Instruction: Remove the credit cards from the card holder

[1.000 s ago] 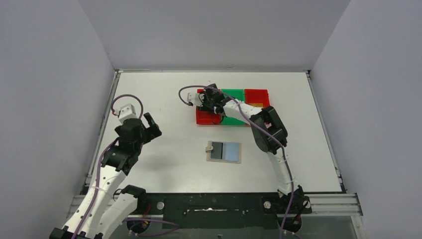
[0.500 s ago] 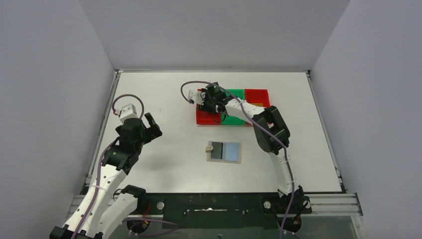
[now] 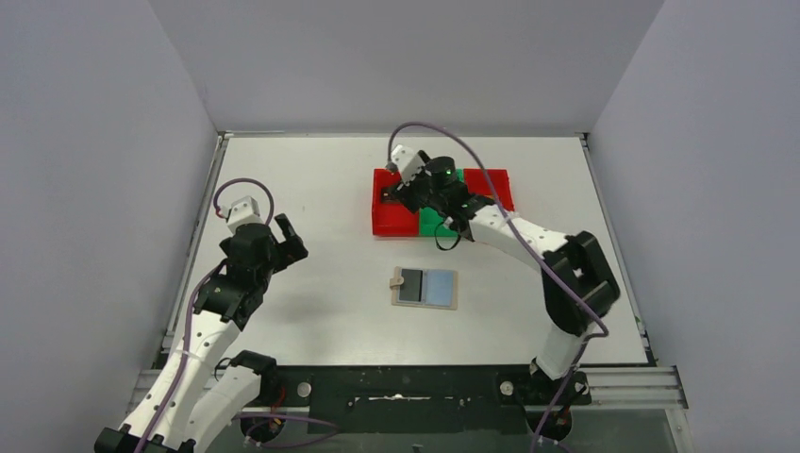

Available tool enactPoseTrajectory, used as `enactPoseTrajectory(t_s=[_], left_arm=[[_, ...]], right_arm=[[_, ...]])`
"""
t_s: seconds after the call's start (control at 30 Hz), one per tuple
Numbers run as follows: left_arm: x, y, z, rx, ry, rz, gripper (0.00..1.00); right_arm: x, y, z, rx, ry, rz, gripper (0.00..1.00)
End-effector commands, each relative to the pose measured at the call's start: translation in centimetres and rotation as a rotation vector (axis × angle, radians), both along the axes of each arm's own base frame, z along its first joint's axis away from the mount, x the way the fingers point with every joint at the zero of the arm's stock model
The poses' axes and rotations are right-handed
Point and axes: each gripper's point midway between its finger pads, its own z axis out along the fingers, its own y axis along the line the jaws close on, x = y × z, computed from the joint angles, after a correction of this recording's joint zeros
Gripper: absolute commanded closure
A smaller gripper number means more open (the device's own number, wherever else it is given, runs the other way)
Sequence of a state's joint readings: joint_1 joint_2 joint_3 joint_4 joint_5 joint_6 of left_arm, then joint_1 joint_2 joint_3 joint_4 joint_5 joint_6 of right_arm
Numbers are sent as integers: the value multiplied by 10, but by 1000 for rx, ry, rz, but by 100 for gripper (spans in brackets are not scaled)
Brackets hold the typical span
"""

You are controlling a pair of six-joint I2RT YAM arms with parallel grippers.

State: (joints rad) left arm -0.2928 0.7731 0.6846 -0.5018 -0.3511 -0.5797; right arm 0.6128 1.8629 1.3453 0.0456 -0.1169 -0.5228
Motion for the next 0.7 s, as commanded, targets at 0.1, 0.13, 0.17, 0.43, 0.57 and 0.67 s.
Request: enactPoseTrajectory(t_s=[0.1,0.13,0.17,0.43,0.57,0.67], left_arm=[[5,-1,14,0,-41,-15,6],[5,-2,14,1,-39,-17,6],[5,-2,15,0,-40,-20,6],[7,-24,16,-28,-47,-156,6],[7,-57,18,-105,-59,-324,6],[7,-67,12,-134,-31,-363,7]], right_arm=[[-67,-56,62,726,239,-447,39],[-81,-61,44,749,329,-497,40],[-95,-63,31,761,402,-519,41],[-178,-73,-49,908,750,-638,47],[-195,-60,-56,930,840,-552,49],[-202,-50,-60,906,894,-501,51]])
